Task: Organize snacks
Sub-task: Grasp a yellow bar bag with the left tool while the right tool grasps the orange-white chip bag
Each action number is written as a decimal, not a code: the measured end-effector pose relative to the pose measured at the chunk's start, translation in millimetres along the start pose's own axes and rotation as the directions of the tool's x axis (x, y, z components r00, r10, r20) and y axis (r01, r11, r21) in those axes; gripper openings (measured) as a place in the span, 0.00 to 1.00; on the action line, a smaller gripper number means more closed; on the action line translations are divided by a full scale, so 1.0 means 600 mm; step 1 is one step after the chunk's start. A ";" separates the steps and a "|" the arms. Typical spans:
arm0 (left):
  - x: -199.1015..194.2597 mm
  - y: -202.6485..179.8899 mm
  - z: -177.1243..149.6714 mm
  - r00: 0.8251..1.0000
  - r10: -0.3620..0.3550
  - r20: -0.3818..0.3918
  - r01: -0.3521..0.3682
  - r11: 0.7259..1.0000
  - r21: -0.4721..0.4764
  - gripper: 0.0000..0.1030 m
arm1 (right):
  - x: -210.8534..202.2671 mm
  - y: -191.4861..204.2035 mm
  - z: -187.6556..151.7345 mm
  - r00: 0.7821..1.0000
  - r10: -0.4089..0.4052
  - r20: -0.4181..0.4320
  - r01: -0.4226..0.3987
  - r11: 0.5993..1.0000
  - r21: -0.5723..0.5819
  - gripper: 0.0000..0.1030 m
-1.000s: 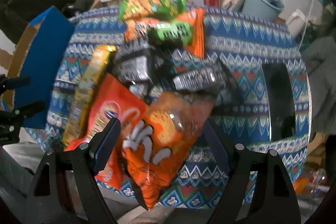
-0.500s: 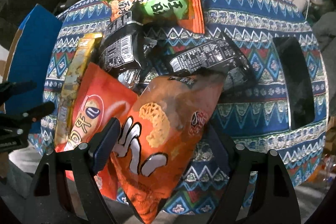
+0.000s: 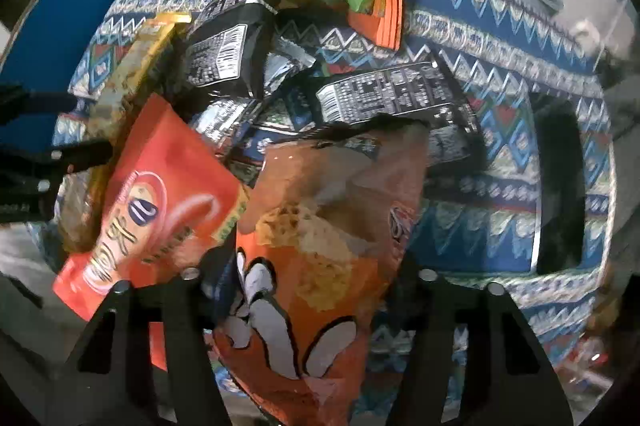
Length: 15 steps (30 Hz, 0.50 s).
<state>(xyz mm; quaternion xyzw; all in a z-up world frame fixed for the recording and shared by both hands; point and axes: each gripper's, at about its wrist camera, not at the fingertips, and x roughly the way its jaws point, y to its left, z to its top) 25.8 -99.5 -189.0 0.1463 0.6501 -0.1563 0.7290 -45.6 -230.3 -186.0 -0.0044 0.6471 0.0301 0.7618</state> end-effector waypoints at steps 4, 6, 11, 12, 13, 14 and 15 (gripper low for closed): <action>0.021 -0.011 0.010 1.000 0.016 -0.006 -0.016 1.000 0.022 0.78 | -0.002 -0.004 -0.005 1.000 -0.006 0.008 0.007 1.000 -0.027 0.47; 0.031 -0.019 0.015 1.000 0.012 -0.008 -0.012 0.999 0.035 0.73 | -0.005 -0.006 -0.007 1.000 0.002 0.013 -0.001 0.999 -0.040 0.47; 0.047 -0.029 0.012 1.000 -0.013 -0.025 0.015 0.999 0.050 0.35 | -0.032 -0.032 -0.015 0.999 0.010 0.050 -0.009 0.999 -0.035 0.46; 0.047 -0.031 0.010 1.000 -0.010 -0.024 0.011 0.998 0.056 0.35 | -0.036 -0.034 -0.015 0.999 0.009 0.054 -0.007 0.999 -0.039 0.46; 0.046 -0.032 0.009 1.000 -0.007 -0.023 0.008 0.998 0.060 0.33 | -0.038 -0.034 -0.015 0.998 0.005 0.058 -0.002 0.999 -0.043 0.45; 0.045 -0.030 0.007 1.000 -0.006 -0.019 0.007 0.998 0.059 0.31 | -0.040 -0.032 -0.014 0.998 -0.001 0.064 0.004 0.999 -0.049 0.45; 0.041 -0.030 0.006 1.000 -0.006 -0.017 0.007 0.998 0.057 0.31 | -0.042 -0.029 -0.012 0.997 -0.006 0.071 0.010 0.998 -0.057 0.45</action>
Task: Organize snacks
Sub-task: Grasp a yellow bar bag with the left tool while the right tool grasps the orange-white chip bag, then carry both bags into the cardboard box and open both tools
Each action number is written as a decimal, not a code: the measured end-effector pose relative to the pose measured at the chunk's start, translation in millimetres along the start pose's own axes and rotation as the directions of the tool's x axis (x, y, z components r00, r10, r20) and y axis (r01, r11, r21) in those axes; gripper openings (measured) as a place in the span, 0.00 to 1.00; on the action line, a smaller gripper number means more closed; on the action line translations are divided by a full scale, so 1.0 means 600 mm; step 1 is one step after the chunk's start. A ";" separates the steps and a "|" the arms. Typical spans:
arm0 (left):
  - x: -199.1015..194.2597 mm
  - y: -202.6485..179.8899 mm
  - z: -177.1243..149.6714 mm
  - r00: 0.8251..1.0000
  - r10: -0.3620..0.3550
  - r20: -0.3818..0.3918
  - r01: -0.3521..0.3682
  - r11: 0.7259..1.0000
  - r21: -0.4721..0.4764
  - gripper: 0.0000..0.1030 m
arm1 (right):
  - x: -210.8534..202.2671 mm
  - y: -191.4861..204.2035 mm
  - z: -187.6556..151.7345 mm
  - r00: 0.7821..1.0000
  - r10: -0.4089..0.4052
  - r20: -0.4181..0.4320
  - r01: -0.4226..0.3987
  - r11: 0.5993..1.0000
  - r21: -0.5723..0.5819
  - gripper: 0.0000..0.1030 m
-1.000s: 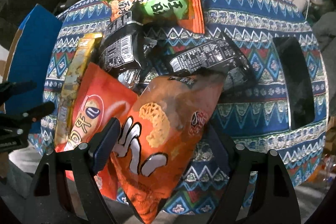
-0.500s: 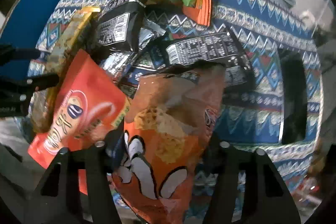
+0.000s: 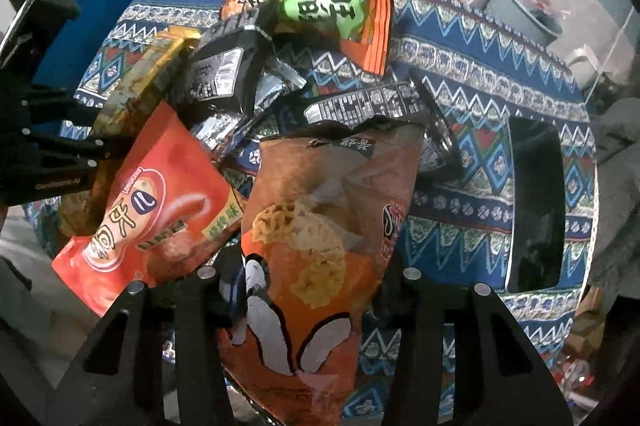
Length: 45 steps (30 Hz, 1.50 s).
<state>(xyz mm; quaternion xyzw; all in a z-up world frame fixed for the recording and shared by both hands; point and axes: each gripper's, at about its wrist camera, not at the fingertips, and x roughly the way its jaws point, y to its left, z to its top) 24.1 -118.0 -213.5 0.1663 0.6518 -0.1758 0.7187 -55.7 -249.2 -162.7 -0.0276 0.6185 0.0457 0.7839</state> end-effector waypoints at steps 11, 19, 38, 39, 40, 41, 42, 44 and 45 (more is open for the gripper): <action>-0.077 0.036 -0.031 0.996 0.012 0.090 -0.012 1.000 0.001 0.30 | -0.045 0.002 0.020 0.995 -0.036 0.089 0.037 0.999 -0.008 0.45; -0.137 0.042 -0.044 0.983 0.022 0.185 -0.025 1.000 0.016 0.30 | -0.083 0.018 0.043 0.987 -0.023 0.157 0.026 1.000 -0.015 0.45; -0.265 0.116 -0.086 0.933 0.047 0.358 -0.029 0.998 -0.056 0.30 | -0.160 0.099 0.116 0.959 0.060 0.278 -0.041 0.996 -0.074 0.45; -0.270 0.122 -0.088 0.929 0.050 0.366 -0.029 0.998 -0.064 0.30 | -0.163 0.105 0.120 0.957 0.069 0.282 -0.048 0.996 -0.079 0.45; -0.275 0.126 -0.090 0.927 0.054 0.371 -0.030 0.997 -0.069 0.30 | -0.165 0.110 0.124 0.955 0.076 0.286 -0.055 0.995 -0.083 0.45; -0.280 0.133 -0.093 0.924 0.059 0.377 -0.032 0.997 -0.076 0.30 | -0.168 0.117 0.129 0.954 0.082 0.290 -0.059 0.994 -0.089 0.45; -0.283 0.138 -0.095 0.922 0.062 0.381 -0.034 0.996 -0.081 0.30 | -0.169 0.125 0.134 0.952 0.088 0.292 -0.062 0.993 -0.098 0.45; -0.288 0.150 -0.100 0.917 0.075 0.391 -0.040 0.994 -0.097 0.30 | -0.172 0.139 0.143 0.950 0.101 0.297 -0.070 0.991 -0.111 0.45; -0.291 0.156 -0.103 0.916 0.080 0.394 -0.042 0.994 -0.103 0.30 | -0.172 0.145 0.146 0.949 0.107 0.296 -0.075 0.990 -0.117 0.45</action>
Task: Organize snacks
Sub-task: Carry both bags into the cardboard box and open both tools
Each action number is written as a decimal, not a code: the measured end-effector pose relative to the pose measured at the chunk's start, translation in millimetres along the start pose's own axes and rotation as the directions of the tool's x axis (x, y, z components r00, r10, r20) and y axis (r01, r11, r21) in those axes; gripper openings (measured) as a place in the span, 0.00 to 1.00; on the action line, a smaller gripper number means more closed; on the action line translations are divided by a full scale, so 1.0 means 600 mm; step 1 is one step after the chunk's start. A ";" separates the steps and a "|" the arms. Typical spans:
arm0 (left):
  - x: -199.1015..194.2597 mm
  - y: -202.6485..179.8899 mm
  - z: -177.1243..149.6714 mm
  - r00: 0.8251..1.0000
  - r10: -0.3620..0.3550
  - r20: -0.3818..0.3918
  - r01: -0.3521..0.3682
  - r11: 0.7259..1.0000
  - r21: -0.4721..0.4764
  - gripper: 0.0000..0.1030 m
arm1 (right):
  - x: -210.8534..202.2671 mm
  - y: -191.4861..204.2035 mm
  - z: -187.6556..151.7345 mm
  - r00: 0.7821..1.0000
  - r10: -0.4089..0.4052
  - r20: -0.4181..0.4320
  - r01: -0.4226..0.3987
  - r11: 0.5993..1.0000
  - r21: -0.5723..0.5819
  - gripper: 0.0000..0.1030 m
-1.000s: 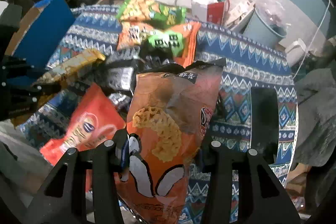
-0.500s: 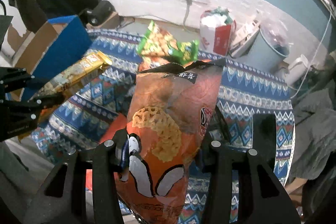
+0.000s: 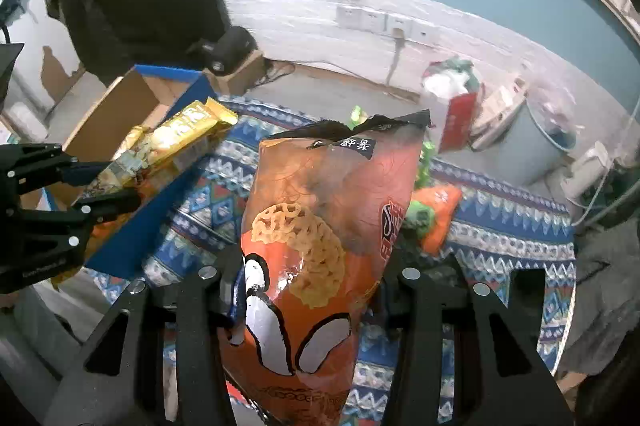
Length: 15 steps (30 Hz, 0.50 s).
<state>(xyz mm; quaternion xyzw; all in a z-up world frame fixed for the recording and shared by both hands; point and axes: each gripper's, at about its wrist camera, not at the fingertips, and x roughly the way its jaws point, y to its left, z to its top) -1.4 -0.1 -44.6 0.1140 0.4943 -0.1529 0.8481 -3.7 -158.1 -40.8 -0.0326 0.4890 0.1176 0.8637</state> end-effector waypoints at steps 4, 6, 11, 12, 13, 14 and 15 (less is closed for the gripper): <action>-0.010 0.030 -0.008 1.000 0.014 0.013 -0.013 0.999 -0.033 0.30 | 0.006 0.026 0.020 1.000 0.025 0.004 -0.025 1.000 -0.012 0.45; -0.013 0.046 -0.013 1.000 0.022 0.018 -0.021 0.999 -0.049 0.30 | 0.009 0.041 0.031 0.999 0.039 0.007 -0.039 0.999 -0.022 0.45; -0.015 0.083 -0.027 0.999 0.045 0.019 -0.043 0.995 -0.091 0.30 | 0.017 0.084 0.056 0.998 0.069 0.012 -0.069 0.996 -0.056 0.45; -0.015 0.092 -0.030 0.999 0.046 0.019 -0.044 0.994 -0.103 0.30 | 0.020 0.092 0.061 0.997 0.075 0.011 -0.074 0.995 -0.062 0.45; -0.016 0.102 -0.033 0.999 0.047 0.018 -0.045 0.992 -0.116 0.30 | 0.023 0.097 0.065 0.997 0.079 0.010 -0.078 0.995 -0.066 0.45; -0.017 0.110 -0.036 0.999 0.049 0.018 -0.046 0.991 -0.127 0.30 | 0.026 0.107 0.070 0.996 0.085 0.009 -0.084 0.994 -0.073 0.45; -0.018 0.119 -0.038 0.998 0.052 0.020 -0.049 0.989 -0.138 0.30 | 0.029 0.116 0.075 0.996 0.089 0.006 -0.089 0.993 -0.079 0.45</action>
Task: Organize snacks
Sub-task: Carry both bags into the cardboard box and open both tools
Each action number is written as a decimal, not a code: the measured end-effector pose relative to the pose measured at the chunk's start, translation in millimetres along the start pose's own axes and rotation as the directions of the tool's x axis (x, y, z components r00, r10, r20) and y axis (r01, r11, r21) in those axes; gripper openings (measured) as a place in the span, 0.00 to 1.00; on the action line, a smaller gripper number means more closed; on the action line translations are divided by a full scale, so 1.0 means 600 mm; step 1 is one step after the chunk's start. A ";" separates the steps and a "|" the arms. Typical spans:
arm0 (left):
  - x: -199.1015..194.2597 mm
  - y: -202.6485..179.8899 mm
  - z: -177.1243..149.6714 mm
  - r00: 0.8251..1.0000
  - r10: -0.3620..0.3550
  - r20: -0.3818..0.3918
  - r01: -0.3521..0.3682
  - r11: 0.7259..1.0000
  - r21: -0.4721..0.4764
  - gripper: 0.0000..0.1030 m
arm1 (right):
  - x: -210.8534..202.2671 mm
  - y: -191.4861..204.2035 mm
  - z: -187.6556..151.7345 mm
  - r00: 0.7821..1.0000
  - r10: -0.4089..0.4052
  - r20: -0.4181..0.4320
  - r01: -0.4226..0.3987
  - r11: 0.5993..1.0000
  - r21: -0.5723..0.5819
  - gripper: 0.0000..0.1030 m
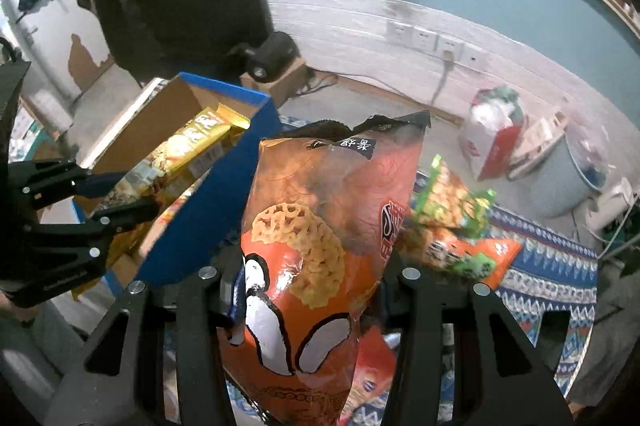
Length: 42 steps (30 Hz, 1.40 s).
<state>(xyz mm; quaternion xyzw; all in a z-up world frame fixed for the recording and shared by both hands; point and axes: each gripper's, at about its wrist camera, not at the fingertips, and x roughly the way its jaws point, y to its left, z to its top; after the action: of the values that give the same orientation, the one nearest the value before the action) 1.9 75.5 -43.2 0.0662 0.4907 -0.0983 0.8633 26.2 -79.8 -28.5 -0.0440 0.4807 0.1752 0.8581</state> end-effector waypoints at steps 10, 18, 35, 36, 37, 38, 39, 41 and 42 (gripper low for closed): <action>0.006 0.096 -0.019 0.999 0.049 -0.010 -0.050 0.992 -0.112 0.30 | 0.048 0.077 0.053 0.998 0.052 -0.019 -0.053 0.997 -0.055 0.45; 0.020 0.158 -0.037 0.997 0.077 -0.033 -0.082 0.980 -0.184 0.30 | 0.089 0.144 0.082 0.995 0.091 -0.047 -0.096 0.990 -0.099 0.45; 0.055 0.243 -0.065 0.988 0.107 -0.114 -0.136 0.949 -0.285 0.32 | 0.175 0.227 0.111 0.984 0.126 -0.123 -0.142 0.981 -0.134 0.45; 0.054 0.244 -0.065 0.986 0.121 -0.114 -0.149 0.947 -0.283 0.33 | 0.177 0.233 0.113 0.984 0.128 -0.124 -0.145 0.980 -0.138 0.45; 0.052 0.245 -0.065 0.984 0.135 -0.113 -0.162 0.946 -0.280 0.33 | 0.179 0.237 0.115 0.984 0.131 -0.124 -0.148 0.979 -0.141 0.45; 0.050 0.246 -0.065 0.983 0.143 -0.113 -0.170 0.945 -0.279 0.33 | 0.181 0.241 0.117 0.983 0.135 -0.124 -0.153 0.978 -0.145 0.45; 0.047 0.248 -0.066 0.982 0.151 -0.113 -0.177 0.944 -0.280 0.33 | 0.182 0.244 0.118 0.983 0.136 -0.125 -0.154 0.977 -0.148 0.45; 0.043 0.251 -0.067 0.981 0.158 -0.112 -0.184 0.942 -0.281 0.33 | 0.188 0.251 0.120 0.982 0.137 -0.127 -0.156 0.976 -0.152 0.45; 0.041 0.254 -0.068 0.980 0.162 -0.114 -0.188 0.941 -0.280 0.33 | 0.191 0.254 0.121 0.982 0.137 -0.129 -0.157 0.976 -0.153 0.45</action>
<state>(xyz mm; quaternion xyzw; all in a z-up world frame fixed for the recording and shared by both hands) 15.8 229.4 -82.4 -0.0131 0.5298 0.0546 0.8462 87.0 110.0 -72.0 -0.0882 0.5166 0.2739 0.8064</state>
